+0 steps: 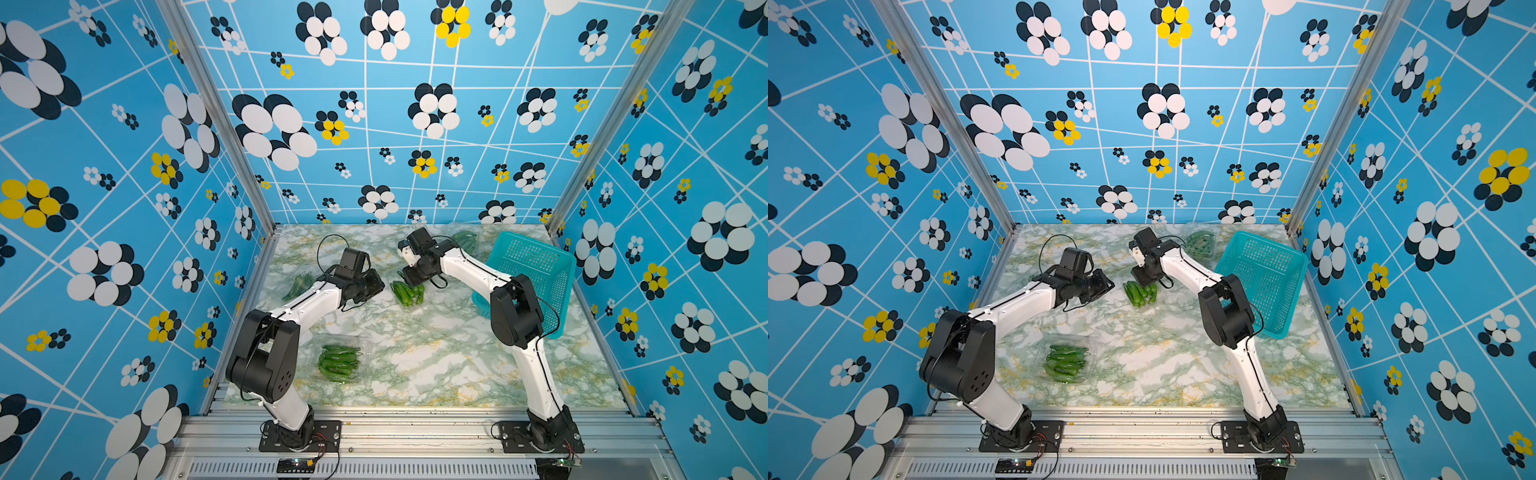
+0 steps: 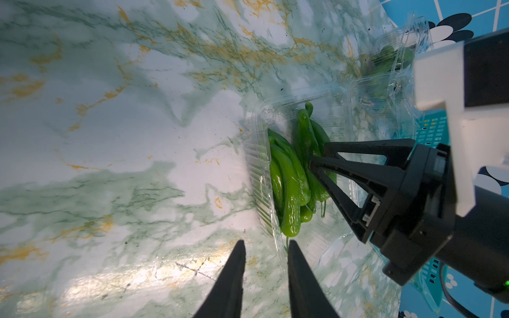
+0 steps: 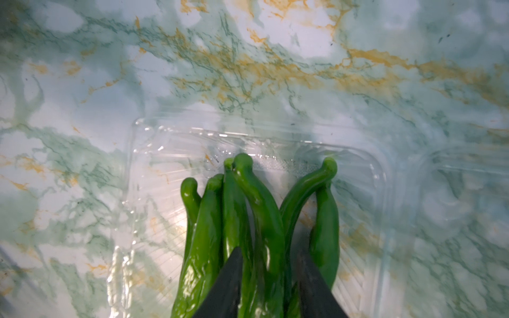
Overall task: Take small green peppers out of containers
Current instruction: Pick up the green pepper from the packing box.
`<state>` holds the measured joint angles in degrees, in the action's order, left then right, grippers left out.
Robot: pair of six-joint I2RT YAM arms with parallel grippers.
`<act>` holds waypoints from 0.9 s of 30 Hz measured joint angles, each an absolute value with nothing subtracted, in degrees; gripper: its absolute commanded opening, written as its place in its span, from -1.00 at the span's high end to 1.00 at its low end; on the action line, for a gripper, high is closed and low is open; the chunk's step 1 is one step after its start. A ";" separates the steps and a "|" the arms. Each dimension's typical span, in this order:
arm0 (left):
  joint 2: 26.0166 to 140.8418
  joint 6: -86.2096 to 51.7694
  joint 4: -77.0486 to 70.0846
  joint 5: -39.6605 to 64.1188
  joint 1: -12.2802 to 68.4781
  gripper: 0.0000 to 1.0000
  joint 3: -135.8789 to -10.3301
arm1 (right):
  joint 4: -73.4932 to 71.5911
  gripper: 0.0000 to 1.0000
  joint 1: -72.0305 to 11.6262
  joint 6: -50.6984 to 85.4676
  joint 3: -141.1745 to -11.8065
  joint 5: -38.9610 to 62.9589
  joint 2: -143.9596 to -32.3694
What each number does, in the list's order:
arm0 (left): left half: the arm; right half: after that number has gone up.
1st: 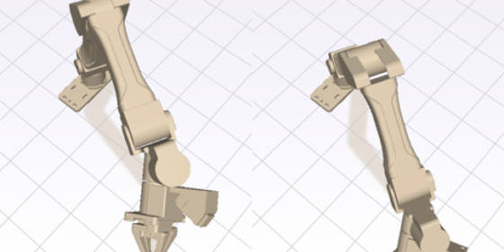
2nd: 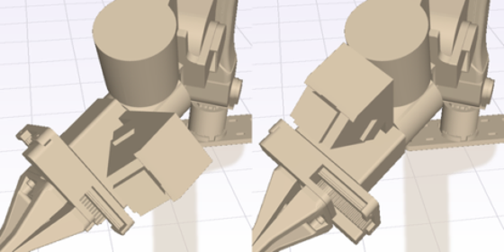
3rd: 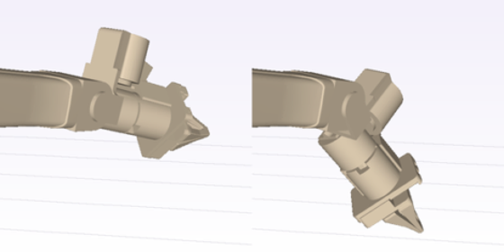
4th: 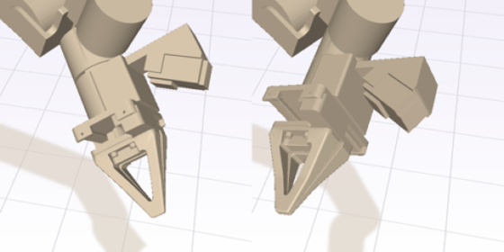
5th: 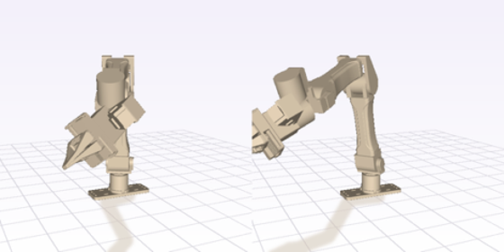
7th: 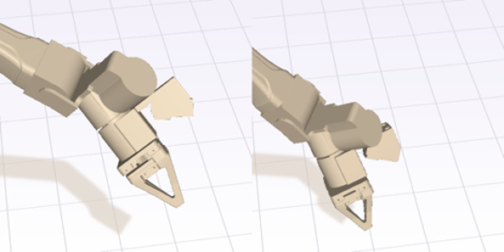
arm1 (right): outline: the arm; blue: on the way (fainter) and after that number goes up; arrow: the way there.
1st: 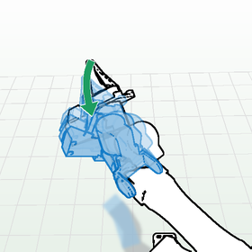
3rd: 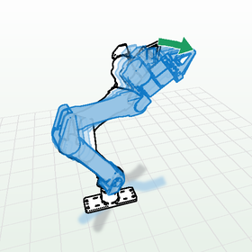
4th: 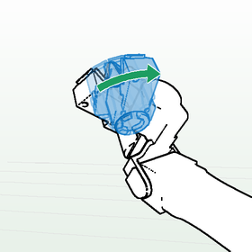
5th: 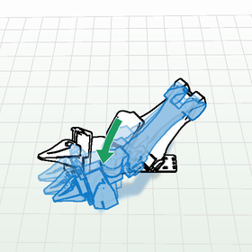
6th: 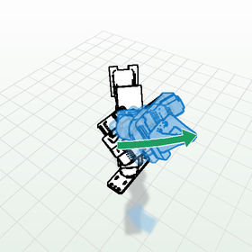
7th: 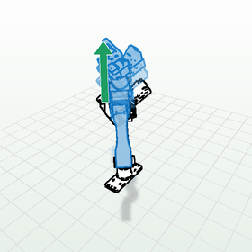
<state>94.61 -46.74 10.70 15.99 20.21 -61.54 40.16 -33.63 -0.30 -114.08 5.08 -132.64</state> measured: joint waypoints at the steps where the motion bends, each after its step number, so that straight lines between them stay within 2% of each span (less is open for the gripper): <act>1: 94.61 -46.74 10.70 16.05 20.21 0.41 -61.54 | 40.21 0.35 -33.63 -0.27 -114.45 5.08 -133.03; 7: 94.61 -46.89 10.68 16.29 20.14 0.41 -61.43 | 40.42 0.36 -33.63 -0.27 -115.20 5.08 -135.06; 10: 94.61 -46.92 10.66 16.32 19.99 0.41 -61.43 | 40.95 0.54 -33.63 -0.34 -115.22 5.08 -135.22; 18: 94.61 -46.92 10.68 16.49 19.88 0.42 -61.43 | 41.82 0.70 -33.63 -0.47 -115.81 5.06 -135.22; 23: 94.61 -46.92 10.66 16.49 19.88 0.42 -61.43 | 41.91 0.99 -33.63 -0.49 -115.81 5.04 -135.15; 27: 94.61 -46.89 10.68 16.49 19.88 0.42 -61.43 | 43.29 1.00 -33.63 -0.51 -115.81 4.89 -133.93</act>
